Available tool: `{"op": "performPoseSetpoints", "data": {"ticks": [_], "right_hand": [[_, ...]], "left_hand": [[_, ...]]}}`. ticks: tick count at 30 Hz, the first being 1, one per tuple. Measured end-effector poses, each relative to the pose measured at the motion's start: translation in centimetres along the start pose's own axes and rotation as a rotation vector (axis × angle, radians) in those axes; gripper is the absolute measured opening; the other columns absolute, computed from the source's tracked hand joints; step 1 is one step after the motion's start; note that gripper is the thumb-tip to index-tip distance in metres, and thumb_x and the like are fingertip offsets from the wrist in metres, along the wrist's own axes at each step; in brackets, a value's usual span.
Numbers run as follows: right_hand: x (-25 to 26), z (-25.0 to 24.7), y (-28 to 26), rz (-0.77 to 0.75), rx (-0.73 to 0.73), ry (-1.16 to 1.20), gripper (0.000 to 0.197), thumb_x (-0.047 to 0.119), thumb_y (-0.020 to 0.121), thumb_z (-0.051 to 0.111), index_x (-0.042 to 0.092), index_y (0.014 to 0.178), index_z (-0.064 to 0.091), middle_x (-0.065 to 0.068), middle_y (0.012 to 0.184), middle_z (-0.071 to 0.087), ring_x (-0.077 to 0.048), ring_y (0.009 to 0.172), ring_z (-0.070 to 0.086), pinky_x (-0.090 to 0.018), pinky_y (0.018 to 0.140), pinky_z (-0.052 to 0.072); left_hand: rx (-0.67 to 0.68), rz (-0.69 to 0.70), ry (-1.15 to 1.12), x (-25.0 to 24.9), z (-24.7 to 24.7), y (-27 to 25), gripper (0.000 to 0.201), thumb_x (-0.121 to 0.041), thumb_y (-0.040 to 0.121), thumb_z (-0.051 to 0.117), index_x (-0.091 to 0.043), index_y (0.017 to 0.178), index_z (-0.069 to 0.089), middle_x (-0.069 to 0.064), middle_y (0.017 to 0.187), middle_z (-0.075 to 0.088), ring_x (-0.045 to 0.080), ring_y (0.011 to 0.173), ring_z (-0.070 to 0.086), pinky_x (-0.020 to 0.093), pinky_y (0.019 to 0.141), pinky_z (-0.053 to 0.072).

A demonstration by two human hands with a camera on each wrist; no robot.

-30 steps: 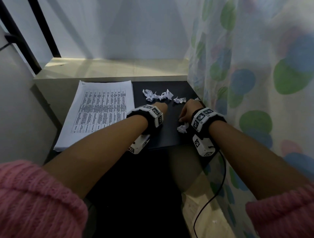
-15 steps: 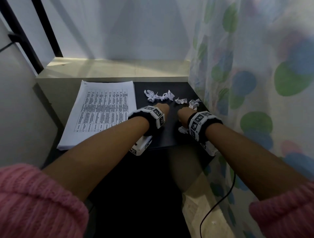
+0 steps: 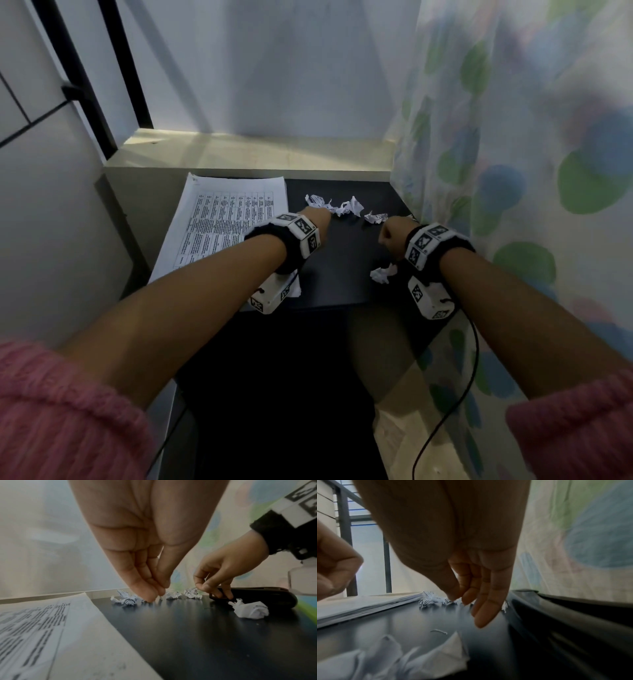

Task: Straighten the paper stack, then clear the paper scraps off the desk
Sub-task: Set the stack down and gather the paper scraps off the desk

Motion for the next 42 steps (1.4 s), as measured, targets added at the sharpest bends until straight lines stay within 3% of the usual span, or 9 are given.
{"op": "performPoseSetpoints", "data": {"ticks": [2,5,10,17,30,33,36,40,42], "right_hand": [[0.3,0.1,-0.2,-0.022,0.001,-0.051,0.024,0.019,0.087,0.053,0.003,0.090,0.071,-0.015,0.100,0.070,-0.030,0.095,0.066,-0.034,0.089,0.053],[0.9,0.7,-0.7,-0.059,-0.012,-0.121,0.023,0.025,0.084,0.061,0.012,0.099,0.074,-0.009,0.108,0.071,-0.028,0.105,0.064,-0.035,0.094,0.051],[1.7,0.3,-0.9,-0.041,0.029,-0.184,0.046,0.021,0.088,0.062,0.007,0.131,0.053,-0.015,0.139,0.052,-0.030,0.128,0.049,-0.037,0.106,0.039],[2.6,0.5,-0.7,-0.037,0.037,-0.289,0.052,0.021,0.091,0.060,0.005,0.138,0.045,-0.014,0.149,0.038,-0.029,0.137,0.039,-0.036,0.109,0.035],[2.6,2.1,-1.3,-0.121,0.110,-0.286,0.037,0.010,0.092,0.053,-0.001,0.127,0.054,-0.020,0.133,0.055,-0.031,0.123,0.053,-0.037,0.101,0.042],[1.6,1.6,-0.8,-0.111,0.058,-0.195,0.022,0.012,0.095,0.047,-0.005,0.092,0.061,-0.021,0.102,0.060,-0.025,0.095,0.052,-0.035,0.092,0.044],[1.2,0.7,0.2,-0.110,0.010,-0.093,0.042,0.014,0.096,0.041,0.016,0.056,0.029,-0.014,0.085,0.042,-0.024,0.085,0.039,-0.037,0.088,0.042],[-0.1,0.1,0.8,-0.054,0.021,-0.036,0.034,0.015,0.093,0.042,0.011,0.060,0.038,-0.013,0.071,0.047,-0.027,0.064,0.046,-0.034,0.078,0.043],[-0.4,0.2,0.7,-0.044,0.038,0.002,0.026,0.018,0.093,0.046,0.001,0.079,0.060,-0.019,0.093,0.064,-0.032,0.086,0.063,-0.037,0.087,0.051]], "left_hand": [[0.009,-0.006,-0.044,0.3,0.4,0.0,0.026,-0.010,0.094,0.049,0.000,0.118,0.053,0.019,0.131,0.055,0.032,0.119,0.056,0.033,0.095,0.047],[-0.007,-0.003,-0.088,0.0,0.8,0.3,0.043,-0.012,0.095,0.049,0.001,0.134,0.041,0.017,0.139,0.047,0.030,0.126,0.050,0.032,0.100,0.043],[-0.020,0.017,-0.131,-0.7,1.1,0.8,0.039,-0.012,0.092,0.054,0.006,0.126,0.049,0.020,0.132,0.053,0.034,0.120,0.054,0.035,0.095,0.047],[-0.022,0.065,-0.133,-1.6,1.9,1.6,0.033,-0.015,0.090,0.057,0.007,0.115,0.057,0.022,0.125,0.058,0.035,0.117,0.056,0.036,0.094,0.047],[-0.084,0.054,-0.210,-1.0,2.7,1.6,0.032,-0.022,0.086,0.062,0.004,0.107,0.058,0.020,0.116,0.063,0.034,0.108,0.062,0.039,0.088,0.051],[-0.087,0.059,-0.219,-0.6,2.6,1.8,0.033,-0.021,0.088,0.061,0.002,0.110,0.056,0.019,0.118,0.061,0.034,0.108,0.061,0.038,0.088,0.050],[-0.088,0.050,-0.206,-0.1,2.3,1.9,0.035,-0.022,0.089,0.060,0.002,0.114,0.054,0.019,0.122,0.059,0.034,0.112,0.059,0.038,0.091,0.049],[-0.062,0.035,-0.196,-0.1,2.4,2.2,0.036,-0.020,0.091,0.058,0.005,0.117,0.054,0.020,0.125,0.058,0.034,0.115,0.057,0.036,0.093,0.048],[-0.053,0.037,-0.192,-0.5,2.4,2.4,0.036,-0.019,0.091,0.058,0.004,0.118,0.055,0.019,0.125,0.058,0.034,0.116,0.057,0.036,0.093,0.048]]}}
Point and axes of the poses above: each hand's wrist, its own y-axis towards the middle knuckle, its own z-axis out of the palm, x = y × z, the point moved 6 cm from there along y, towards the middle knuckle
